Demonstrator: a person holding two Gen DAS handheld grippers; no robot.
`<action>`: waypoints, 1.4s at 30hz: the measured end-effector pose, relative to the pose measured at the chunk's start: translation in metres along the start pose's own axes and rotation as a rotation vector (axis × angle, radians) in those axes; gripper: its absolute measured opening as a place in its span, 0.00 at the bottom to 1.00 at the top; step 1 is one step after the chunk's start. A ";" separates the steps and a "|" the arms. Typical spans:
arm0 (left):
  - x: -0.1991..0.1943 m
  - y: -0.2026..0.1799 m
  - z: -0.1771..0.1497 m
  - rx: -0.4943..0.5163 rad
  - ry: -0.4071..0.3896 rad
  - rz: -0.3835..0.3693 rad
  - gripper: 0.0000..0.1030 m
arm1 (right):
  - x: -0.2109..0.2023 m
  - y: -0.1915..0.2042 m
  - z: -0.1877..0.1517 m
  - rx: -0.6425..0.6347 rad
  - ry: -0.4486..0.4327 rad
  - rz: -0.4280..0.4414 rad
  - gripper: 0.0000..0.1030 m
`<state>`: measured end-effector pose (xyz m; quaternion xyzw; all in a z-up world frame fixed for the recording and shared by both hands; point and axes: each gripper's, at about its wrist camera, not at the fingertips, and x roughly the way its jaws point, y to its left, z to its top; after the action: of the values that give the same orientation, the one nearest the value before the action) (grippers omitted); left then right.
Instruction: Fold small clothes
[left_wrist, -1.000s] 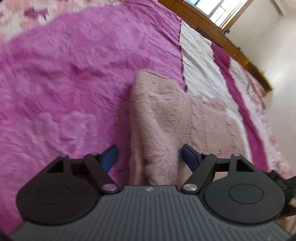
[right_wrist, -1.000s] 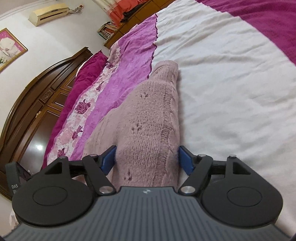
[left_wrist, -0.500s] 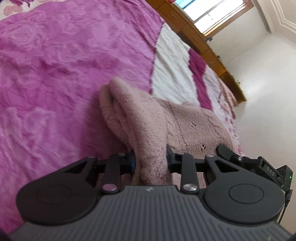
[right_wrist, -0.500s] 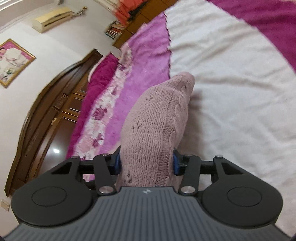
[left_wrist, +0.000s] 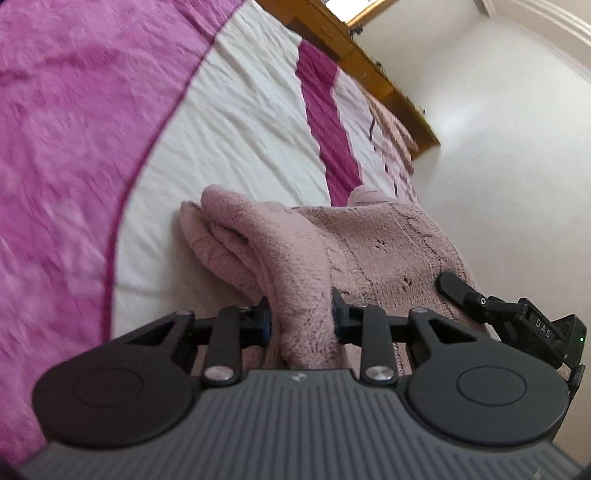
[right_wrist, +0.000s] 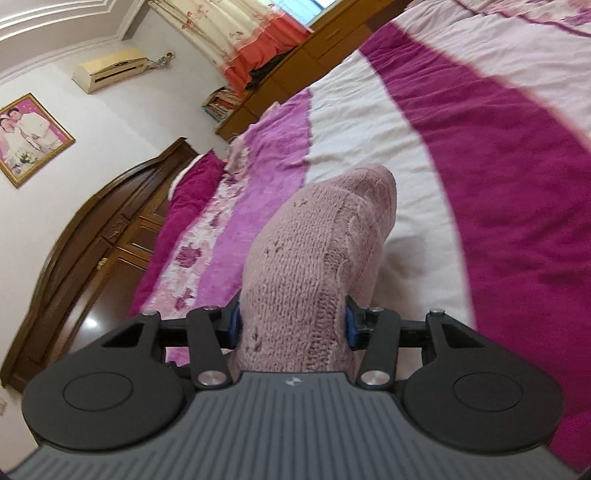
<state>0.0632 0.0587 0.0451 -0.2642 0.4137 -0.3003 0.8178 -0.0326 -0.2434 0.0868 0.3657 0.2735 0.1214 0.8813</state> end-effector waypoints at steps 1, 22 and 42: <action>0.004 -0.003 -0.007 0.011 0.011 0.015 0.30 | -0.006 -0.007 -0.004 0.002 0.002 -0.013 0.52; -0.007 -0.014 -0.055 0.169 0.036 0.274 0.45 | -0.018 -0.056 -0.063 -0.046 0.061 -0.209 0.59; 0.000 -0.022 -0.078 0.236 0.028 0.479 0.58 | -0.027 -0.049 -0.097 -0.168 0.077 -0.304 0.47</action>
<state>-0.0080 0.0300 0.0195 -0.0573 0.4380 -0.1479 0.8849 -0.1091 -0.2329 0.0066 0.2404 0.3482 0.0230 0.9058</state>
